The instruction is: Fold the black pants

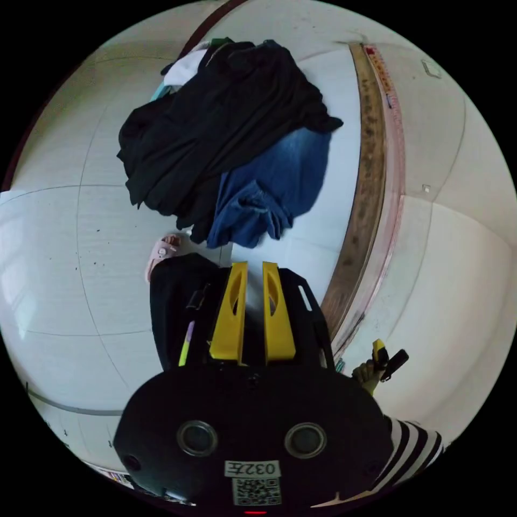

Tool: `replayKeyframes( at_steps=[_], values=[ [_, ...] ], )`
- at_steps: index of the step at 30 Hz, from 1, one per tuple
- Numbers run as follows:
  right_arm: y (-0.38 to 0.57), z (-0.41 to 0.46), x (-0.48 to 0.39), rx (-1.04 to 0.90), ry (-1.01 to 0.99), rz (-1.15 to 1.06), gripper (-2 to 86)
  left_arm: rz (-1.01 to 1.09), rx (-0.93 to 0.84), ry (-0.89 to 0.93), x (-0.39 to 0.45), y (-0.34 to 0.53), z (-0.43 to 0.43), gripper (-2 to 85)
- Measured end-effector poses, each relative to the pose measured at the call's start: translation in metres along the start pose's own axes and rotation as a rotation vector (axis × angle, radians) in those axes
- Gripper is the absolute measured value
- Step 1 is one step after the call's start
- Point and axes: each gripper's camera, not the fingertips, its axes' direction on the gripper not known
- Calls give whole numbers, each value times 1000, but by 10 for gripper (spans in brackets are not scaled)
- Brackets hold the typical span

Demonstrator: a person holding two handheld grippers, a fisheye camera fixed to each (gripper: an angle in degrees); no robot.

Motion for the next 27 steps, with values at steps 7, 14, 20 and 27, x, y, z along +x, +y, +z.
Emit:
replayKeyframes(
  at_steps=[7,14,20,27],
  values=[
    [-15,14,39,67,34,162,-10,56,-53,-120,39,-72,-55,66],
    [-41,36,35,55,44,302,-10,-2,-14,-99,6,-131,-105,86],
    [-81,48,21,3,78,304,-10,48,8,-54,-18,-148,-128,88],
    [-110,56,4,-47,84,298,-10,104,-87,-81,-27,-120,-120,-2]
  ],
)
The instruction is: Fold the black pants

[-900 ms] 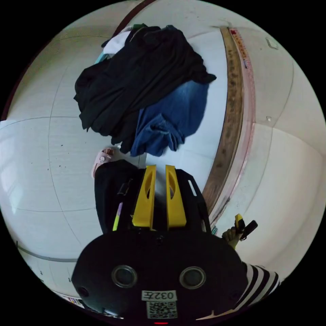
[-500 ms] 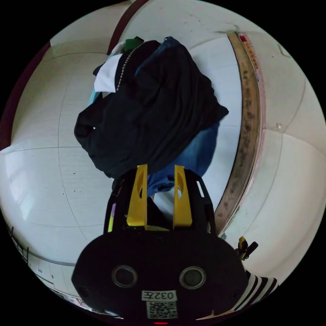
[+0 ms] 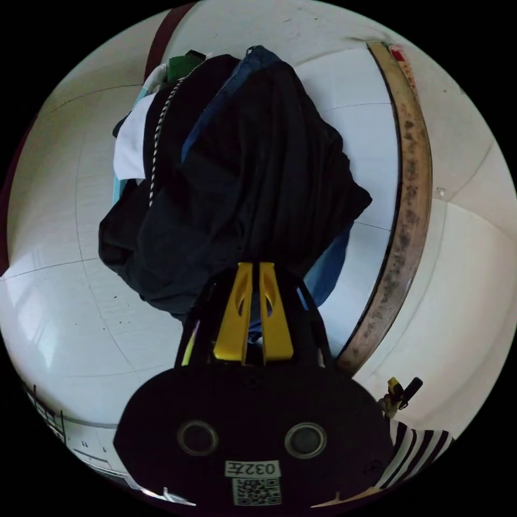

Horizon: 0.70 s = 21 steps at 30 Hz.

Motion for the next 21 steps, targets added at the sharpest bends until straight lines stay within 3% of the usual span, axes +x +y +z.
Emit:
replayKeyframes(
  at_steps=[2,7,11,16,21],
  values=[
    [-1,-5,-5,5,-2,-6,-10,61,5,54,-8,17,-9,-6],
    [10,-34,-10,48,-15,-7,-10,308,63,607,-63,82,-49,-9],
    [28,-60,-5,97,-48,11,-10,480,161,777,-56,121,-83,-9],
    [68,-110,3,176,-97,7,-10,868,280,1138,54,181,-121,-10],
    [121,-171,18,303,-126,22,-10,1168,103,1393,231,272,-112,-10]
  ],
)
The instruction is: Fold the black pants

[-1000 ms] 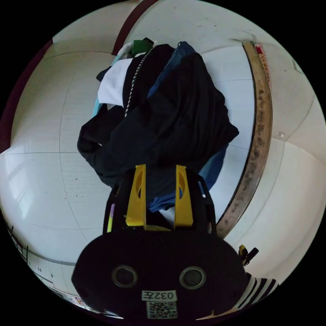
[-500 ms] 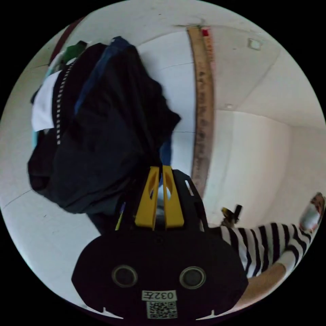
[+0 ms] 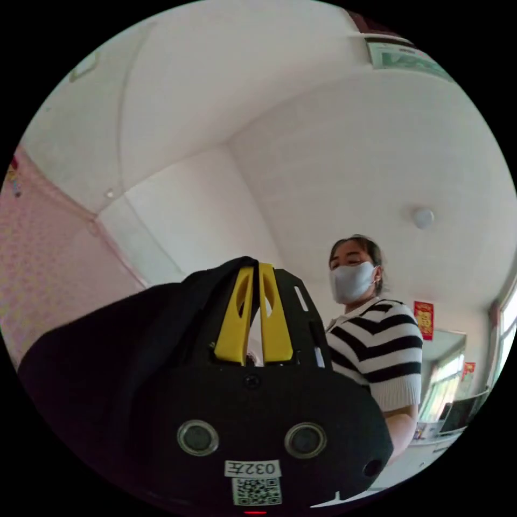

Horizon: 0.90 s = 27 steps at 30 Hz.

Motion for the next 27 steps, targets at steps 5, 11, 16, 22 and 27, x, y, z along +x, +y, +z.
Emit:
replayKeyframes(
  at_steps=[5,11,16,22,27],
  values=[
    [46,-91,15,180,33,56,-10,-8,-98,205,5,16,224,-9],
    [110,-199,39,399,94,196,-10,-176,46,705,-21,112,431,-10],
    [169,-285,52,602,173,378,-10,-246,-123,731,-66,230,501,-12],
    [214,-338,40,750,276,573,-10,-560,-689,242,-236,449,450,-13],
    [219,-344,24,794,262,717,-7,-946,-1009,-421,-350,600,338,-10]
  ],
)
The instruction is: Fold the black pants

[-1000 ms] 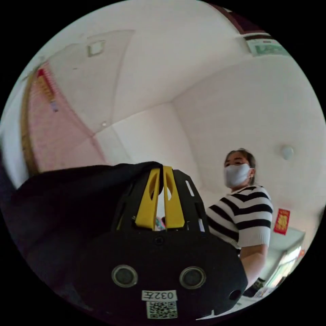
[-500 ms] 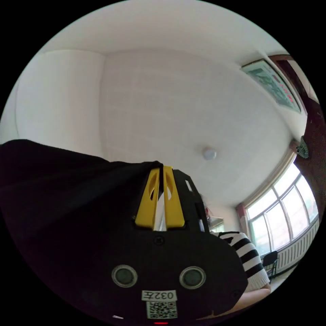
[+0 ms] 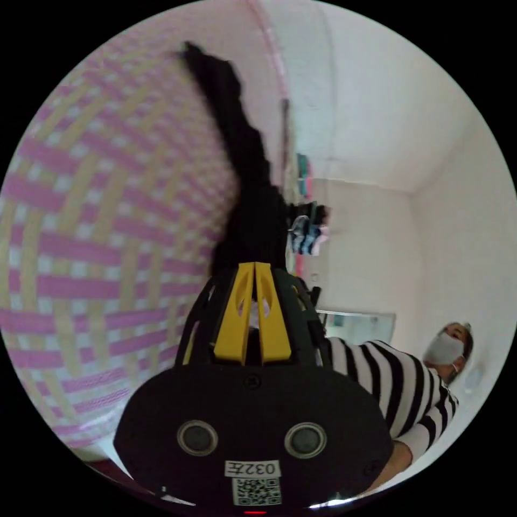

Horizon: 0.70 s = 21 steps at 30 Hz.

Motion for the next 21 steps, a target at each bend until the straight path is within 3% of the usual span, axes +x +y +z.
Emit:
replayKeyframes(
  at_steps=[5,14,21],
  values=[
    [-2,4,-29,-25,-19,41,28,101,67,-68,-9,-9,1,-11],
    [-54,17,-48,-32,-34,207,78,304,-7,47,10,-122,84,-10],
    [-81,17,-79,-29,-22,83,74,470,-235,-42,44,-205,221,3]
  ],
)
